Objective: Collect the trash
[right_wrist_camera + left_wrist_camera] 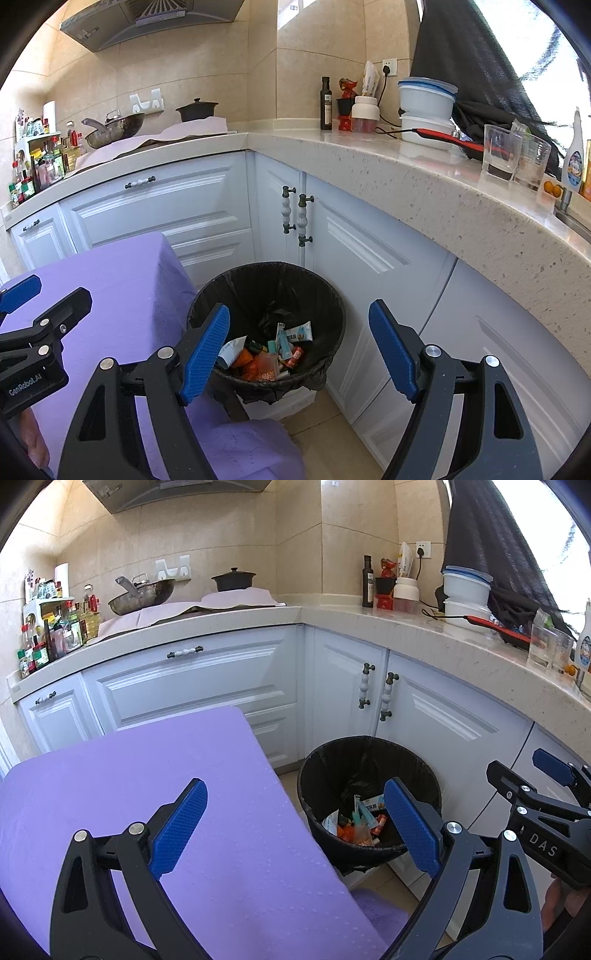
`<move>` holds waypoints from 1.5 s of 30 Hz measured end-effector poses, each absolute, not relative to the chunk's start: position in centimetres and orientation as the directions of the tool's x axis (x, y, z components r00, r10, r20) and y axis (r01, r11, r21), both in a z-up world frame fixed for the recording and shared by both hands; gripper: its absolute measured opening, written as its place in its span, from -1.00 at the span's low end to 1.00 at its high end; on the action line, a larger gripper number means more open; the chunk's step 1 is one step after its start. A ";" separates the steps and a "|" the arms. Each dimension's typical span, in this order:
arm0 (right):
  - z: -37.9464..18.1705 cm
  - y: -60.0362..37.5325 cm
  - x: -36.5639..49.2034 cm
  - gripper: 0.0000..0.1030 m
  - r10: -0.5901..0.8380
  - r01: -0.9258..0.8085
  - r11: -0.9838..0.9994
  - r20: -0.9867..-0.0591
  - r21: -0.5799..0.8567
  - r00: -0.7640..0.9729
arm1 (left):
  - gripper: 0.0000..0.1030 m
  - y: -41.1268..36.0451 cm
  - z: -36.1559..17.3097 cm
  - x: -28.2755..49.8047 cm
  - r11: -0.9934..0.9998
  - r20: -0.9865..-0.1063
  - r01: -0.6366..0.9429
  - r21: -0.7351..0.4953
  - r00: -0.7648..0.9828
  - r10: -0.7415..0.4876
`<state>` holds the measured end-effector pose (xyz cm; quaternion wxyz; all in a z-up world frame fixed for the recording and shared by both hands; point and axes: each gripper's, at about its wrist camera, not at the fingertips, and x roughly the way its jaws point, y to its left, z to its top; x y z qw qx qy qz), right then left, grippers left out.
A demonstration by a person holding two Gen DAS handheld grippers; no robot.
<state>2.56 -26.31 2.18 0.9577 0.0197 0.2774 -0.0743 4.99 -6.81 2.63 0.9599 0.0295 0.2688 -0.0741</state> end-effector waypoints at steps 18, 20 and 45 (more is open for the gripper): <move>2.2 -26.4 2.6 0.48 -0.131 0.152 0.988 -0.535 -0.005 0.835 | 0.83 -6.5 2.5 5.0 0.987 -0.527 0.158 0.025 0.841 -0.121; 2.2 -26.4 2.6 0.48 -0.131 0.152 0.988 -0.535 -0.005 0.834 | 0.83 -6.6 2.5 4.9 0.987 -0.525 0.161 0.029 0.842 -0.122; 1.6 -24.6 3.4 0.51 -0.099 0.109 0.994 -0.550 -0.015 0.829 | 0.91 -2.7 1.2 6.4 0.998 -0.579 0.066 0.016 0.814 -0.044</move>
